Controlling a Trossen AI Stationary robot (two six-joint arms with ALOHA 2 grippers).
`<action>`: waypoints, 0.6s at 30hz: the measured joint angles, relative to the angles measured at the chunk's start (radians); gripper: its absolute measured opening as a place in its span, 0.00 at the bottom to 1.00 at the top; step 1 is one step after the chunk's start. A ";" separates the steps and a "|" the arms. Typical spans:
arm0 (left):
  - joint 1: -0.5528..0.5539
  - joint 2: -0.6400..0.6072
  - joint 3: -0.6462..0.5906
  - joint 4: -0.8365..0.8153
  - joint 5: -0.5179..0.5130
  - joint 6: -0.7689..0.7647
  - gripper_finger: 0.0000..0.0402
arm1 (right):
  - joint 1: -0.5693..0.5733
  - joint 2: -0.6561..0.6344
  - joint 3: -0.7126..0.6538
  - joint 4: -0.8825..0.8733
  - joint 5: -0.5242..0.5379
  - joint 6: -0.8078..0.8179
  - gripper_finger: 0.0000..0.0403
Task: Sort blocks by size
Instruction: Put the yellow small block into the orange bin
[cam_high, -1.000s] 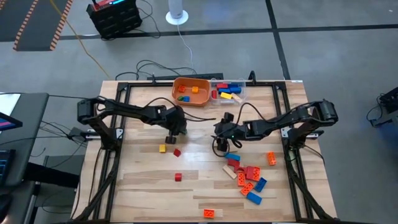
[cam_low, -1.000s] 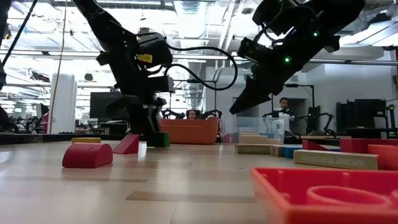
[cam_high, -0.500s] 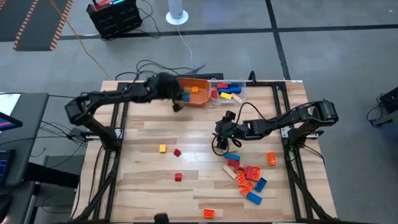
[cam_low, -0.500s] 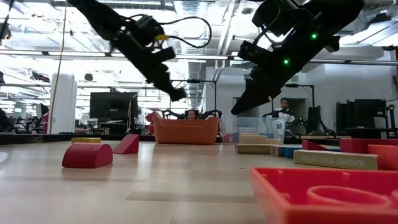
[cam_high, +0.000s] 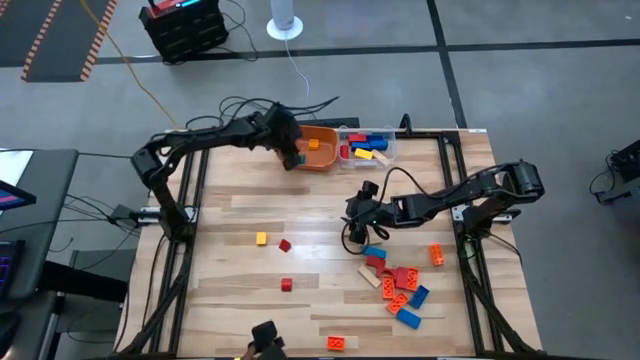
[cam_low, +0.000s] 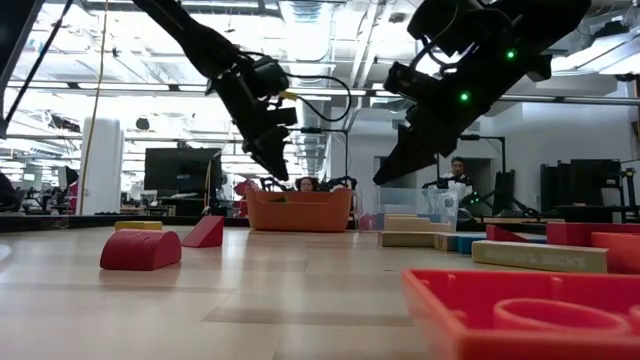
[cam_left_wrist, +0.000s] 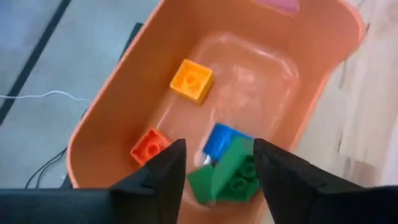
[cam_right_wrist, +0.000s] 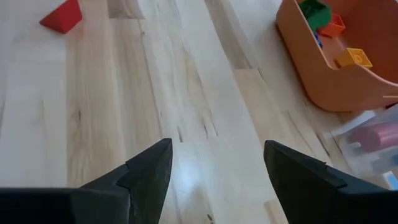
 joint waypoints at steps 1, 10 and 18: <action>-0.003 -0.009 0.000 -0.021 0.000 0.009 0.47 | 0.000 0.000 0.000 0.000 0.000 0.000 0.71; -0.230 -0.175 -0.082 -0.210 0.108 -0.021 0.49 | 0.000 0.000 0.000 0.003 0.023 0.005 0.71; -0.611 -0.250 -0.271 -0.221 -0.116 -0.208 0.49 | 0.000 0.000 0.000 0.009 0.047 0.016 0.71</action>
